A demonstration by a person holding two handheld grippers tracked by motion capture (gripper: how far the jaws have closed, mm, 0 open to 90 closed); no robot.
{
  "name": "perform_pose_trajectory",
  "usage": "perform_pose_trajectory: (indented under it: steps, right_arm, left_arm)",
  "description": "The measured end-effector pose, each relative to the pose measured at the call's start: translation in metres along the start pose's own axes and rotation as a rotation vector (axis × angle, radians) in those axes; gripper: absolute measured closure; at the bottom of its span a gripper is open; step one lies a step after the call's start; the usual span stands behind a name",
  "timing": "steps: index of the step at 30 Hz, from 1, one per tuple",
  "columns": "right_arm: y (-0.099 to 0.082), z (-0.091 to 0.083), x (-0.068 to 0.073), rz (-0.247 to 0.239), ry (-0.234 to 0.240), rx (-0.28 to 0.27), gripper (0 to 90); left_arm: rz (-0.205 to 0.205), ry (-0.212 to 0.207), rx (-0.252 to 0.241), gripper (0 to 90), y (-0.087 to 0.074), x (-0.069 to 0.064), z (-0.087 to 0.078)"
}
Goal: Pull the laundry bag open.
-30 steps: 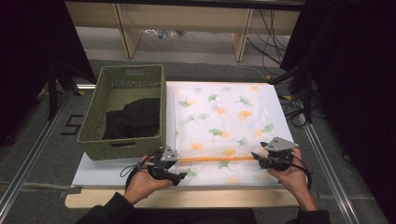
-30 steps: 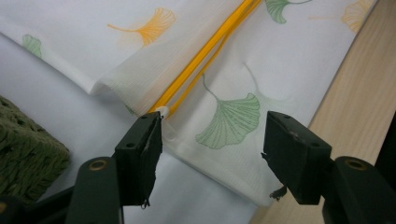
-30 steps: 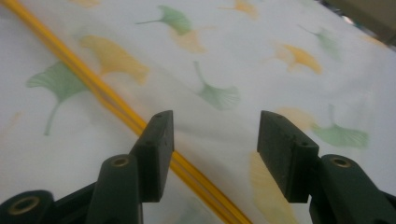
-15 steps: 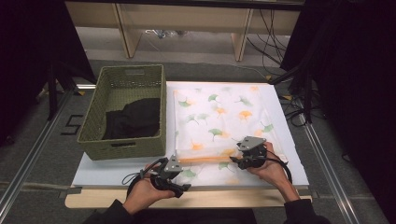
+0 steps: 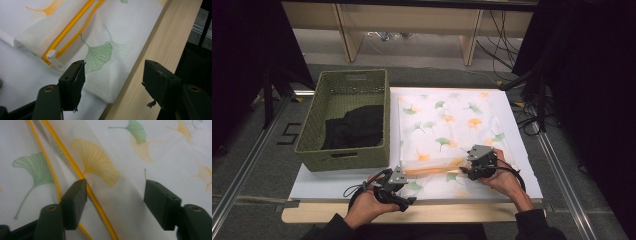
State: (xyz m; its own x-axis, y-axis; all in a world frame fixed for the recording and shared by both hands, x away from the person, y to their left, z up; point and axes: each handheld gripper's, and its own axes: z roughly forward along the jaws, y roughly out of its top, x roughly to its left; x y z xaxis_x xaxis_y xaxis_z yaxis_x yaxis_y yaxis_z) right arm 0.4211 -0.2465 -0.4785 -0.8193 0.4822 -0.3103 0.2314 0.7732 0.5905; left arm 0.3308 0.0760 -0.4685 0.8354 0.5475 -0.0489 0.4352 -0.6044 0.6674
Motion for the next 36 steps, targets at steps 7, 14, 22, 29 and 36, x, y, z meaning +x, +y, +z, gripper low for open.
perform_pose_trajectory:
  steps: [7, 14, 22, 29, 36]
  right_arm:
    - [0.0, 0.002, -0.007, -0.007, -0.043, 0.026, 52.8]
    - [0.003, 0.004, -0.015, 0.031, -0.15, 0.016, 59.4]
    - [0.007, 0.013, -0.024, 0.035, -0.104, 0.001, 78.2]
    - [0.012, 0.012, -0.028, 0.028, -0.083, -0.006, 88.7]
    - [0.013, 0.01, -0.032, 0.049, -0.07, -0.028, 90.0]
  left_arm:
    - [0.008, 0.004, 0.001, 34.5, 0.001, 0.002, 0.0]
    - [0.005, 0.002, 0.002, 34.3, 0.002, 0.002, 0.001]
    - [0.005, 0.0, -0.002, 34.1, 0.002, 0.002, 0.0]
    - [0.008, 0.0, -0.003, 32.9, 0.003, 0.001, 0.0]
    - [0.004, -0.004, -0.019, 32.9, 0.003, 0.001, 0.0]
